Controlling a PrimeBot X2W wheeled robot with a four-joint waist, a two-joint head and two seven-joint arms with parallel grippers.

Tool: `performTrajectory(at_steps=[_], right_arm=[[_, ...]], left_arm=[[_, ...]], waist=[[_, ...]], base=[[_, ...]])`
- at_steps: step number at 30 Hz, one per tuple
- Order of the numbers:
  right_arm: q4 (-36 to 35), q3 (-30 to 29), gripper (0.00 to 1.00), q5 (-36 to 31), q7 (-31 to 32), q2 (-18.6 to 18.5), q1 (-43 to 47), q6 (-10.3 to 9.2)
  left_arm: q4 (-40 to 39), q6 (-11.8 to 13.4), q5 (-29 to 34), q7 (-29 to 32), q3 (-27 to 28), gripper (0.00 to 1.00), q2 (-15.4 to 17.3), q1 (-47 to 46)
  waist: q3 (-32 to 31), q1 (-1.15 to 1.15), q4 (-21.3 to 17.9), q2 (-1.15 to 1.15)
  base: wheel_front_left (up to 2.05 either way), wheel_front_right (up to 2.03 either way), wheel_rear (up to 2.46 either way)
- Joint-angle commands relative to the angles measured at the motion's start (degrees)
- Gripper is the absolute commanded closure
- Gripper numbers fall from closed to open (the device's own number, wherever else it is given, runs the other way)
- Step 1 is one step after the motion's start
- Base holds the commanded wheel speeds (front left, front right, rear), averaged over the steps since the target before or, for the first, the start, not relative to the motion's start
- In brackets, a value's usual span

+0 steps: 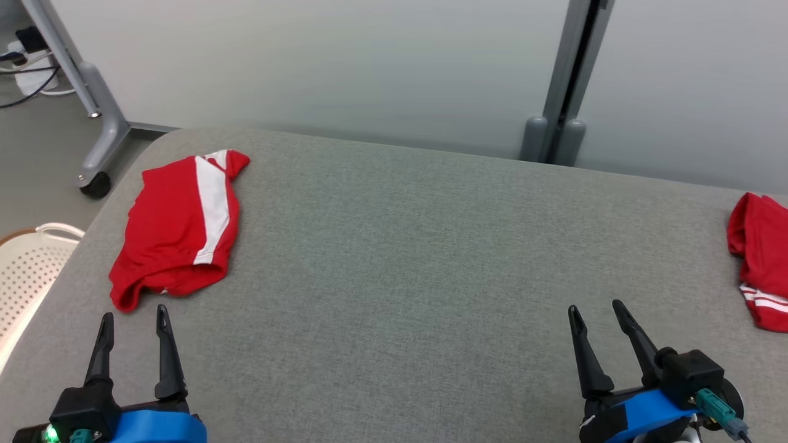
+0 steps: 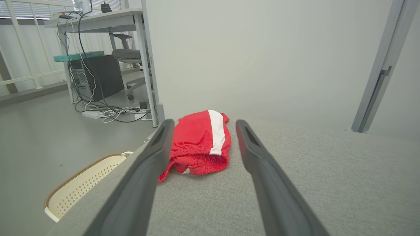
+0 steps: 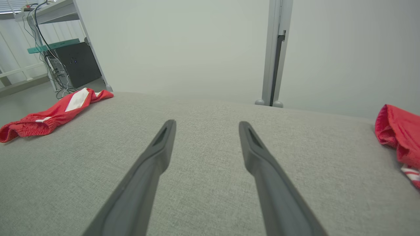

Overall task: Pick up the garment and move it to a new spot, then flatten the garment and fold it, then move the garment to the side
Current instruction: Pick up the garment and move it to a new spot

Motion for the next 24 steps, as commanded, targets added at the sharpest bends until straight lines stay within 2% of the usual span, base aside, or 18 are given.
performTrajectory(at_steps=[1,13,24], right_arm=[[-0.1,0.1,0.0,-0.2,-0.2,0.0,-1.0,0.01],[-0.7,0.5,0.0,-0.9,-0.2,-0.1,-1.7,0.01],[-0.4,1.1,0.0,-1.1,-0.2,-0.1,-2.2,0.01]], left_arm=[[-0.2,0.3,-0.1,-0.1,0.4,0.0,0.2,-1.0],[-1.0,1.1,-0.6,-0.1,2.4,0.0,0.2,-0.3],[-1.5,1.6,-0.8,-0.1,3.7,0.0,0.1,0.3]], waist=[[1.2,0.0,2.0,-0.01],[2.6,0.0,7.5,-0.01],[3.2,0.0,7.7,-0.01]], base=[[0.0,0.0,0.0],[0.0,0.0,0.0],[0.0,0.0,0.0]])
